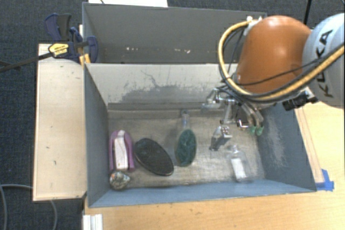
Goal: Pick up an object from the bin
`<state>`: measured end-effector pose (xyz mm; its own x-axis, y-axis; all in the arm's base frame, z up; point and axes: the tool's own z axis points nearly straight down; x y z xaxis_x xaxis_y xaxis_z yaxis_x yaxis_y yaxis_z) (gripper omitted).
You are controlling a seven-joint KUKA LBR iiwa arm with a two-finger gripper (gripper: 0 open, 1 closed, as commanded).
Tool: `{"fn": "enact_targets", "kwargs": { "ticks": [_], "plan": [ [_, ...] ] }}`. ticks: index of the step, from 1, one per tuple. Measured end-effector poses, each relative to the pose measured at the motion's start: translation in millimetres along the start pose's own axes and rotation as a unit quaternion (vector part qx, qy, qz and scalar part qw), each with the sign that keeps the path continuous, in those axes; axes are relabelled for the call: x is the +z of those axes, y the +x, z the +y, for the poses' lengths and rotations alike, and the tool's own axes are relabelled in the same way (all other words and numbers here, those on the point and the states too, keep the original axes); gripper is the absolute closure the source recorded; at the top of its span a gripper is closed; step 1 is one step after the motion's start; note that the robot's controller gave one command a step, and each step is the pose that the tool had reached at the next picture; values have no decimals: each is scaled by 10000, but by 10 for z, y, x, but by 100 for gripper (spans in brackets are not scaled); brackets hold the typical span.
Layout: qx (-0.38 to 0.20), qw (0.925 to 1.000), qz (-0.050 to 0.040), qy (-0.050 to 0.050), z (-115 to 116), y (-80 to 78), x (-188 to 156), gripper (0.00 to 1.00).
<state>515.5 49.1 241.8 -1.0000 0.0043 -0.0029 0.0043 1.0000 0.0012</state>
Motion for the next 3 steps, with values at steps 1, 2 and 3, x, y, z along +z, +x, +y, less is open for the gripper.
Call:
{"fn": "enact_targets", "kwargs": {
  "ticks": [1,2,3],
  "plan": [
    [-1012,9949,24,-5,332,244,1289,0],
    [-2598,9656,-31,-13,138,-147,1695,0],
    [-2576,9662,-54,-12,142,-164,1672,100]
  ]
}}
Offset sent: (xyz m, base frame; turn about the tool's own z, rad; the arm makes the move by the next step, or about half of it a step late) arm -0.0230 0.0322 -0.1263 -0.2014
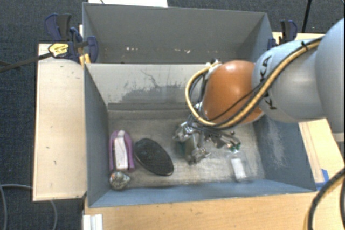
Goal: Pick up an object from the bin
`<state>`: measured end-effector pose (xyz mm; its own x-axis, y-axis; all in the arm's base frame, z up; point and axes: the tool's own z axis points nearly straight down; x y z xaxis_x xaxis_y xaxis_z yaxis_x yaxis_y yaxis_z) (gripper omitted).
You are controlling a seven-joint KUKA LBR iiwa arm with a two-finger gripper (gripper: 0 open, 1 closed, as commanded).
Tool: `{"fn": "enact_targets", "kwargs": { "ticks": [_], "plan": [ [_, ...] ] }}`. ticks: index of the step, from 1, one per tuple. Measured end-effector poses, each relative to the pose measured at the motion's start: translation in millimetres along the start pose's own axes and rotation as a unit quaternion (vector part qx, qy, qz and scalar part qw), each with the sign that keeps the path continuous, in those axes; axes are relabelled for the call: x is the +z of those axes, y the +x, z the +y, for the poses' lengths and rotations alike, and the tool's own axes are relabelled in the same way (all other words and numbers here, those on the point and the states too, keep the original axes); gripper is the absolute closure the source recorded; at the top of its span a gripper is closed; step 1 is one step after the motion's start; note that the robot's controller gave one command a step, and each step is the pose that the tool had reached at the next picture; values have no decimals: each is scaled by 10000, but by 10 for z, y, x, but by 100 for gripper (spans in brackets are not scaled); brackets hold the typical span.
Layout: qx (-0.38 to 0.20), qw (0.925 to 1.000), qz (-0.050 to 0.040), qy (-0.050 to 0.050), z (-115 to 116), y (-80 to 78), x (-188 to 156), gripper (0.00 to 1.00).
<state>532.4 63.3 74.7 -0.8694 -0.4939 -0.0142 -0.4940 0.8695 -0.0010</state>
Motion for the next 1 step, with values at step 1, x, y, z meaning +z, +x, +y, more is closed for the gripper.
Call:
{"fn": "enact_targets", "kwargs": {
  "ticks": [1],
  "plan": [
    [-1248,9922,31,5,29,42,-1340,100]
  ]
}}
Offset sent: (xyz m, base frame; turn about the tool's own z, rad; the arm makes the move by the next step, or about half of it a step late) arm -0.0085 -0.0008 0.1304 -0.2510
